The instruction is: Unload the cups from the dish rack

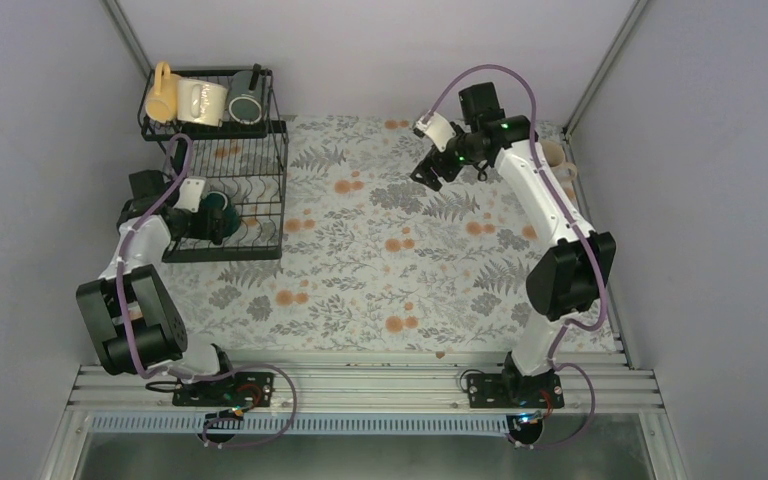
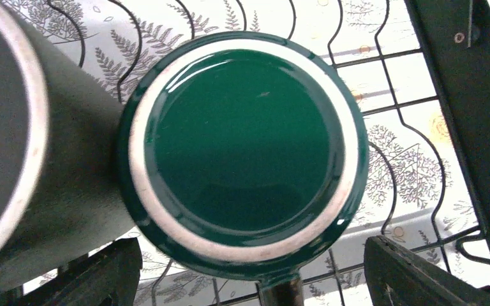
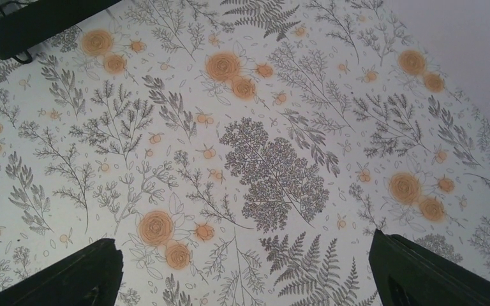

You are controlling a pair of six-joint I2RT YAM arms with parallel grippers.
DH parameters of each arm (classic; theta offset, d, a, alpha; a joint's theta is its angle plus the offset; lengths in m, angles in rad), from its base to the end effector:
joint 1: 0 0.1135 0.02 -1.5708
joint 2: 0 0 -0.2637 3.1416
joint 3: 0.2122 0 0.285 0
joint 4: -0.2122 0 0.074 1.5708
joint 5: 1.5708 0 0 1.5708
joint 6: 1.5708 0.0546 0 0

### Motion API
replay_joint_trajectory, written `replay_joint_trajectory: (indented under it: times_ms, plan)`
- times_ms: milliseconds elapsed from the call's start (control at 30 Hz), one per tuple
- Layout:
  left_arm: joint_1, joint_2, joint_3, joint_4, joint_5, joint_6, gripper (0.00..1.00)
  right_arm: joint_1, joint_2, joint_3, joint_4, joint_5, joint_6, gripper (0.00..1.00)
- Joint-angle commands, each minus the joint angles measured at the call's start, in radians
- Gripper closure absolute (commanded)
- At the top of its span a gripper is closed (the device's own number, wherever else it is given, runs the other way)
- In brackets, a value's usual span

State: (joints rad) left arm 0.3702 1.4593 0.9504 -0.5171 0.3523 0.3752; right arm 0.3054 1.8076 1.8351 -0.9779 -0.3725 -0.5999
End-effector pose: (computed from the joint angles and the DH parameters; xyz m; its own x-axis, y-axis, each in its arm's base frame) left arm 0.3127 0.1011 0.1851 -0.8052 0.0565 -0.5903 0.1313 0.9877 -0.0847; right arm 0.4054 0.1486 0.3359 -0.3685 -0.6675 -0.6470 -0.8358 0.5426 -0.0838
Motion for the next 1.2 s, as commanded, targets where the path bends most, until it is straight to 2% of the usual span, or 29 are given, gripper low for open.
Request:
replay_joint_trajectory:
  times_ms: [0,400,833,967,1067,1167]
  plan:
    - [-0.025,-0.011,-0.018,0.005,0.003,-0.046,0.14,-0.009,0.009,0.007,0.02,-0.044,-0.018,0.0]
    - [-0.042,0.032,-0.073,0.065,-0.027,-0.1,0.22,-0.008,0.084,0.098,-0.025,-0.083,-0.026,0.01]
    - [-0.073,0.044,-0.09,0.083,-0.042,-0.123,0.48,-0.01,0.098,0.092,-0.025,-0.1,-0.044,0.01]
    - [-0.082,0.054,-0.093,0.096,-0.067,-0.133,0.52,-0.014,0.097,0.086,-0.023,-0.107,-0.046,0.01]
    - [-0.087,0.069,-0.091,0.102,-0.089,-0.139,0.6,-0.014,0.098,0.085,-0.018,-0.111,-0.047,0.01]
    - [-0.089,0.066,-0.096,0.127,-0.135,-0.148,0.64,-0.014,0.1,0.09,-0.018,-0.118,-0.046,0.01]
